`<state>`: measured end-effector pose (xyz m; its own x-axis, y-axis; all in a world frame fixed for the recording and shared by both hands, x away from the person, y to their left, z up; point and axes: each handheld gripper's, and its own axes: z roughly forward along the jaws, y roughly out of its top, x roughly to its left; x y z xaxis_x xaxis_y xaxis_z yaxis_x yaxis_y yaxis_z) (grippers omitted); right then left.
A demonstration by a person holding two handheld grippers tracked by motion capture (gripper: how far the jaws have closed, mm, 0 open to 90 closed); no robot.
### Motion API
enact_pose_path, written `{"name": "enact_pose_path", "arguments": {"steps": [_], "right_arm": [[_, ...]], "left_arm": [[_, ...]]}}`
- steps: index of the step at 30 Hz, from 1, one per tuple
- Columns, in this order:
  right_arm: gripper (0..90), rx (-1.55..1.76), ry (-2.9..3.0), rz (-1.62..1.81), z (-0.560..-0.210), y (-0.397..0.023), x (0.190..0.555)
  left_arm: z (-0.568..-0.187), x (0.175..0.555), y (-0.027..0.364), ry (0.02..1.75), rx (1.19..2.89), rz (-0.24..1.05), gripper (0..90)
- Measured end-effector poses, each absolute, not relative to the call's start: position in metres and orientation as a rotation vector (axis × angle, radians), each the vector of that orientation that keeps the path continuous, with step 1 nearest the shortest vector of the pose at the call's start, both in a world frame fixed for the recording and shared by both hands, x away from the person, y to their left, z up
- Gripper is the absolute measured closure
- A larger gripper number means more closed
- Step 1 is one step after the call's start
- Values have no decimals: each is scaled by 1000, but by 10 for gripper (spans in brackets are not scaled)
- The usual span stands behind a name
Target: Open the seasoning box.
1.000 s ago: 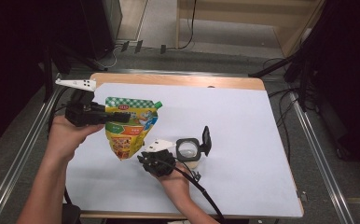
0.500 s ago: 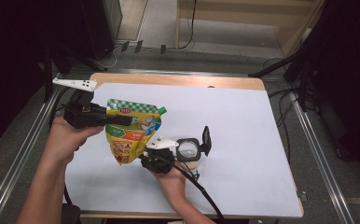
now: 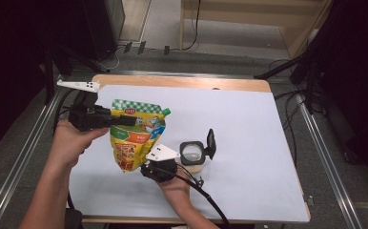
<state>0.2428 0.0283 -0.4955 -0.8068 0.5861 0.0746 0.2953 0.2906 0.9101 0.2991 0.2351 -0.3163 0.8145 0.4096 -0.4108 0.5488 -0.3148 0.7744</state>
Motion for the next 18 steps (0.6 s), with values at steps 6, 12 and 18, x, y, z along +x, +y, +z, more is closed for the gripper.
{"name": "enact_pose_path", "arguments": {"steps": [6, 12, 18], "right_arm": [[584, 727, 2295, 1520, -488, 31, 231], [554, 768, 2320, 1540, -478, 27, 224], [514, 765, 2333, 1549, -471, 26, 212]], "left_arm": [[-324, 300, 217, 729, 2028, -144, 843], [-332, 301, 204, 721, 2051, -178, 808], [-338, 301, 193, 718, 2072, -212, 801]]}}
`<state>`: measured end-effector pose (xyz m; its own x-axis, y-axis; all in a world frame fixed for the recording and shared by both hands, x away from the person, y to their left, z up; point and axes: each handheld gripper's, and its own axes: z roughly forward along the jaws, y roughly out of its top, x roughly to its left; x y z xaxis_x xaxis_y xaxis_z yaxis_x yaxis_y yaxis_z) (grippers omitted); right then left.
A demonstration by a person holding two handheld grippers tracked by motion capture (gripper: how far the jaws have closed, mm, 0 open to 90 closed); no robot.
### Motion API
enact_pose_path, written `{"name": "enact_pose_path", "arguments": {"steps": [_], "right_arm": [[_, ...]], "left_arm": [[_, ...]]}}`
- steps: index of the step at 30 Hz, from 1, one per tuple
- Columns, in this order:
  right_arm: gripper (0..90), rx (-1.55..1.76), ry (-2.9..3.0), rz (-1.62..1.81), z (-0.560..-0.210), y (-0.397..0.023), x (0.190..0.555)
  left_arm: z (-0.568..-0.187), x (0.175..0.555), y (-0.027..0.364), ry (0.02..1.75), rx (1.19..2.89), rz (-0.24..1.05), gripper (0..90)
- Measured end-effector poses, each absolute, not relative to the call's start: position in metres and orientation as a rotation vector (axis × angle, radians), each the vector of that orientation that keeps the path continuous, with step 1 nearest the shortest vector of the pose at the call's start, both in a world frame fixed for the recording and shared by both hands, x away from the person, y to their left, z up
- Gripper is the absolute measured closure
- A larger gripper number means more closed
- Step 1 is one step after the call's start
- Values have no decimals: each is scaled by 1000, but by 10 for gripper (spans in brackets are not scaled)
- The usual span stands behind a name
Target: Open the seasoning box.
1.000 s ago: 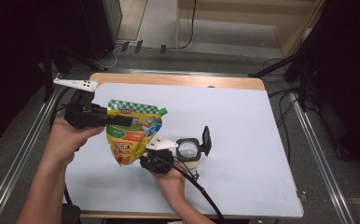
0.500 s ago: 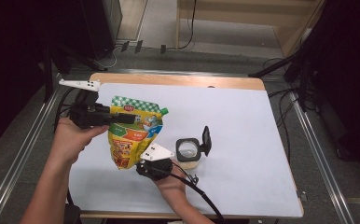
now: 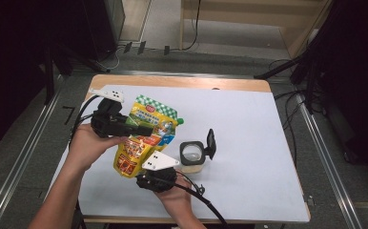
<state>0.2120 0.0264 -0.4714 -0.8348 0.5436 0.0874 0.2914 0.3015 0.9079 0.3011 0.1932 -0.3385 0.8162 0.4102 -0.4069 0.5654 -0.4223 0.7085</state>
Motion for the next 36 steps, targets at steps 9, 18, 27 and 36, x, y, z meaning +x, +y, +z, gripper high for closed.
{"name": "enact_pose_path", "arguments": {"steps": [9, 18, 27, 36], "right_arm": [[501, 778, 2351, 1576, -472, 28, 203], [487, 782, 2375, 1593, -476, 27, 194], [473, 754, 2382, 1614, -474, 26, 185], [467, 724, 2442, 1574, -472, 21, 189]], "left_arm": [[-346, 301, 182, 730, 2123, -250, 795], [-353, 301, 168, 753, 2175, -292, 793], [-356, 297, 153, 774, 2226, -274, 780], [-359, 300, 145, 838, 2234, -290, 801]]}}
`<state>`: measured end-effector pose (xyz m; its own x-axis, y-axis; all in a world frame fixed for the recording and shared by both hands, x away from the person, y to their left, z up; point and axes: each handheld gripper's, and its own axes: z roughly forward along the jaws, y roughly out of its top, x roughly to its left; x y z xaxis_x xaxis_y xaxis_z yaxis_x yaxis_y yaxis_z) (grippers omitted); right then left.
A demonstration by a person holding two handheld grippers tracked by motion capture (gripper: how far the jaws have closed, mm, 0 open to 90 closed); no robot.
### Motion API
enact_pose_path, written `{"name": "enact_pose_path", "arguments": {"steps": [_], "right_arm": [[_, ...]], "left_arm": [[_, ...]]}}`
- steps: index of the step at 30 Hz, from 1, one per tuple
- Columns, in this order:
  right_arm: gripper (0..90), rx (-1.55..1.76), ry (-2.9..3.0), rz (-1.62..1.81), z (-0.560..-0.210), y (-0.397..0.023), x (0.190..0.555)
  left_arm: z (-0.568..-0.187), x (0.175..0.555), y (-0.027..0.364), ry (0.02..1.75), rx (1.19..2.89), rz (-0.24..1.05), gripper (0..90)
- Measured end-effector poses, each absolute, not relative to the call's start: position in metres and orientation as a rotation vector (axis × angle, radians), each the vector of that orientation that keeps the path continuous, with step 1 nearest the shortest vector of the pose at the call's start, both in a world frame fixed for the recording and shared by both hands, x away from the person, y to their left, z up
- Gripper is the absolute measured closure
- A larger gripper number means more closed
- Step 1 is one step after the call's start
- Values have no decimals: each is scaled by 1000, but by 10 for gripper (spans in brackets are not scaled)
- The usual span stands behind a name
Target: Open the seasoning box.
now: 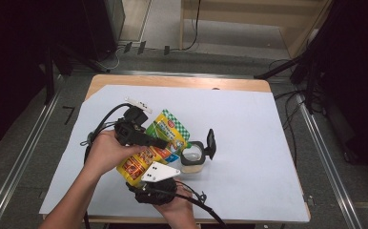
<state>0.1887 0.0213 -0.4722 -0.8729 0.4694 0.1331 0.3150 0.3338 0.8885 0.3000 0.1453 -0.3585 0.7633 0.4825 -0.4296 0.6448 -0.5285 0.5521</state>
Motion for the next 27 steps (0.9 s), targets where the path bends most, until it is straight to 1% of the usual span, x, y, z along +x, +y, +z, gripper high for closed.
{"name": "enact_pose_path", "arguments": {"steps": [7, 14, 22, 27], "right_arm": [[459, 698, 2466, 1584, -468, 18, 190], [485, 745, 2480, 1603, -464, 16, 192], [487, 769, 2528, 1664, -457, 12, 197], [486, 768, 2543, 1655, -460, 8, 200]], "left_arm": [[-358, 299, 138, 852, 2251, -286, 800], [-358, 301, 132, 863, 2252, -293, 782], [-351, 307, 124, 880, 2304, -299, 765], [-358, 310, 121, 895, 2304, -313, 765]]}}
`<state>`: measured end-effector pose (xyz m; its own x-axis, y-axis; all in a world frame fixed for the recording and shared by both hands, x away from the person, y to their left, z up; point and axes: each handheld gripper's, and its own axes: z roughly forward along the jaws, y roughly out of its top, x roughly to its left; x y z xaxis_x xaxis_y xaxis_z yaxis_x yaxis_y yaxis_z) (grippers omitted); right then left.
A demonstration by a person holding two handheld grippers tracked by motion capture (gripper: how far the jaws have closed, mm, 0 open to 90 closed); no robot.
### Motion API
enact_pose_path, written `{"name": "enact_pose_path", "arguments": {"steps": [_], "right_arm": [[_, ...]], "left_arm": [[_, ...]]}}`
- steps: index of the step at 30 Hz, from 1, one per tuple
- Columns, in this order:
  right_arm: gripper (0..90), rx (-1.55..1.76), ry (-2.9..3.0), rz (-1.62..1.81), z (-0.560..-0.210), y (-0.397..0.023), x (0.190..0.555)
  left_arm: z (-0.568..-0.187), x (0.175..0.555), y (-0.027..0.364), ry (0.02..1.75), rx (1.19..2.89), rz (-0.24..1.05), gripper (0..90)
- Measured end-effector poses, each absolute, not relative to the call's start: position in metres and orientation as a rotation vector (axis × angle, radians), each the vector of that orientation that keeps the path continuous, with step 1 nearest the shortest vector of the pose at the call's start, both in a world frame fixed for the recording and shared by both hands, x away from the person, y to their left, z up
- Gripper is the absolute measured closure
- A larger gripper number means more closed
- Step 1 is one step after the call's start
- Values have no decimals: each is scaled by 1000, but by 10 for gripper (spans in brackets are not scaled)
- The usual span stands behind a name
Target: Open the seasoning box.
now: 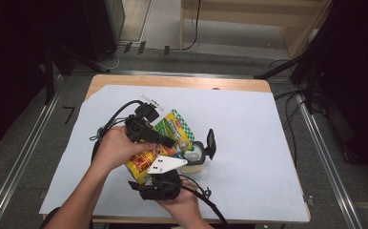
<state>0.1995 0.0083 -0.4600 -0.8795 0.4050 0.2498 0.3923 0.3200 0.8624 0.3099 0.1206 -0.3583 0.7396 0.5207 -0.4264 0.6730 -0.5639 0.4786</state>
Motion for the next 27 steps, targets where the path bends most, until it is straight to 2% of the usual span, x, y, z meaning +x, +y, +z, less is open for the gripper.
{"name": "enact_pose_path", "arguments": {"steps": [5, 15, 19, 24, 27], "right_arm": [[488, 743, 2552, 1636, -465, 8, 197], [498, 720, 2543, 1603, -467, 9, 197], [545, 741, 2537, 1631, -466, 7, 198], [560, 761, 2520, 1727, -463, 3, 198], [562, 775, 2517, 1761, -461, 2, 198]], "left_arm": [[-365, 311, 120, 943, 2286, -354, 775], [-365, 310, 121, 953, 2264, -341, 789], [-363, 309, 122, 954, 2237, -363, 758], [-361, 308, 126, 935, 2197, -427, 701], [-359, 307, 128, 932, 2198, -425, 697]]}}
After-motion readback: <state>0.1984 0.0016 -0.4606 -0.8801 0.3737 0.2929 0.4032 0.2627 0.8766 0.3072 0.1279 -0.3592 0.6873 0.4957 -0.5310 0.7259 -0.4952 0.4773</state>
